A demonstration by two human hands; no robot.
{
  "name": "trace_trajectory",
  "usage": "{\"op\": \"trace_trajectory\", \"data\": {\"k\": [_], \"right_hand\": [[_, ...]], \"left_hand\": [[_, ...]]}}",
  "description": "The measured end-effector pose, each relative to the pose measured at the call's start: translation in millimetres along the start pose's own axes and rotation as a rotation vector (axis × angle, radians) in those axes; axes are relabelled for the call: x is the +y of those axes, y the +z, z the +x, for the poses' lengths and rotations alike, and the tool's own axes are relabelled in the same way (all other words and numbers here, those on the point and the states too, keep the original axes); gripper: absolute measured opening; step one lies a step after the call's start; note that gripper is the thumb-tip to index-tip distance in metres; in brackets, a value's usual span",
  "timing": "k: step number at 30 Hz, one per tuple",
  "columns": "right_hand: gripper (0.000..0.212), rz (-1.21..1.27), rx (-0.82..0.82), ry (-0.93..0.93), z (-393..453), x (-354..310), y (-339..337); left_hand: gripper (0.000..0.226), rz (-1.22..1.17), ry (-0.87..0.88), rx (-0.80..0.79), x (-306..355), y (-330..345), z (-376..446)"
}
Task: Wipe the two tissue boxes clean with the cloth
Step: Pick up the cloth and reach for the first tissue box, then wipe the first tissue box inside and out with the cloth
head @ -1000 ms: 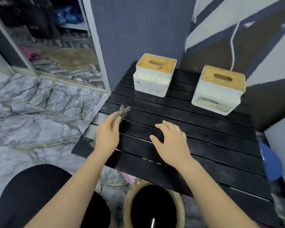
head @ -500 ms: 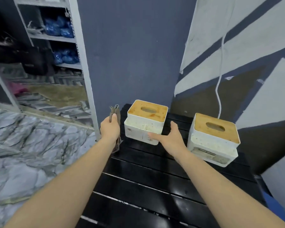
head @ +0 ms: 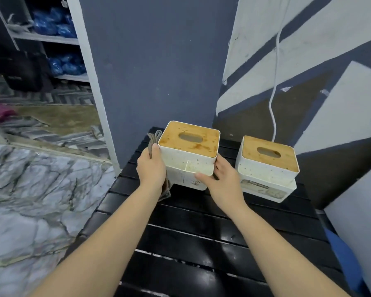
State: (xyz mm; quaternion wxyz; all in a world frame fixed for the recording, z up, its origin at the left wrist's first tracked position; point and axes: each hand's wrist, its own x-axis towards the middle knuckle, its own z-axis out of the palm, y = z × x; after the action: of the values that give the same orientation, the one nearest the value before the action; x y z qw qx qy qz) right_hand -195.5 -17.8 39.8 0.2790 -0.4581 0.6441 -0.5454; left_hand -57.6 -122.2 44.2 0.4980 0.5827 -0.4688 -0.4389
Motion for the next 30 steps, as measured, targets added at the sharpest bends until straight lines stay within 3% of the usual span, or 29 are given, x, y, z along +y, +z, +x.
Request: {"op": "trace_trajectory", "data": {"k": [5,13,24,26,28,30], "right_hand": [[0.066,0.029,0.034,-0.057,-82.4,-25.6,-35.8],[0.073,0.078,0.114,0.023,-223.0,-11.9,-50.3],[0.076,0.081,0.177,0.138,-268.3,10.2,-52.0],[0.091,0.040,0.146,0.188,-263.7,10.2,-62.0],[0.130,-0.040,0.098,0.245,-251.6,10.2,-75.6],[0.149,-0.076,0.037,0.248,-234.3,11.2,-87.1]], "left_hand": [[0.033,-0.083,0.035,-0.075,4.5,-29.3,-81.1],[0.032,-0.013,0.034,-0.110,-31.0,-73.2,-197.1],[0.041,0.017,0.016,-0.091,-60.1,-92.6,-213.8],[0.040,0.024,0.081,-0.054,-49.4,-93.2,-207.3],[0.039,0.061,0.225,-0.033,-30.8,-90.7,-201.7],[0.032,0.116,0.405,-0.045,-10.5,-82.9,-195.3]]}}
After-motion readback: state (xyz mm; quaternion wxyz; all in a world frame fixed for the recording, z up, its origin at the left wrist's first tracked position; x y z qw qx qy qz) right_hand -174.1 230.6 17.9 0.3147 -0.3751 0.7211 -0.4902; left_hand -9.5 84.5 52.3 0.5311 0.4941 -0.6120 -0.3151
